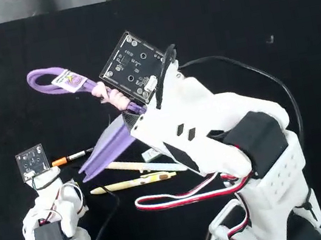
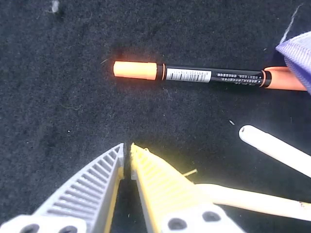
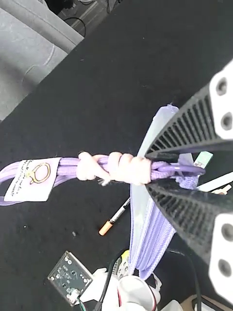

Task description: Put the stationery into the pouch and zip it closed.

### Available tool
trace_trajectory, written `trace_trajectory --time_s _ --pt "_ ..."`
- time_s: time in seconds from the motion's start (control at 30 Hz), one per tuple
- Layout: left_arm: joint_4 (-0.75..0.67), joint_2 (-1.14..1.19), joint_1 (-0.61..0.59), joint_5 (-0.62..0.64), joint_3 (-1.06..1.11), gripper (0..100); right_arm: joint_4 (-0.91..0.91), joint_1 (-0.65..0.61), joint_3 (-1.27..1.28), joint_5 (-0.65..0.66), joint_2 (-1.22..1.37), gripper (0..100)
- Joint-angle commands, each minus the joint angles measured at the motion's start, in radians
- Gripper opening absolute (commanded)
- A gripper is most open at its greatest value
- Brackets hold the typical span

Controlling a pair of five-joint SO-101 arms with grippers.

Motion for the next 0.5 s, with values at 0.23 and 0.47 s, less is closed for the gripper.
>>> trace_trajectory --time_s 0.23,0.47 --pt "-0.009 0.0 0.012 0.002 -0.002 3 -0.066 0.057 -0.002 0.003 -0.033 1.1" --pt "-0.034 0.0 0.01 0.0 -0.205 3 -0.143 0.204 -0.001 -0.003 -0.027 1.1"
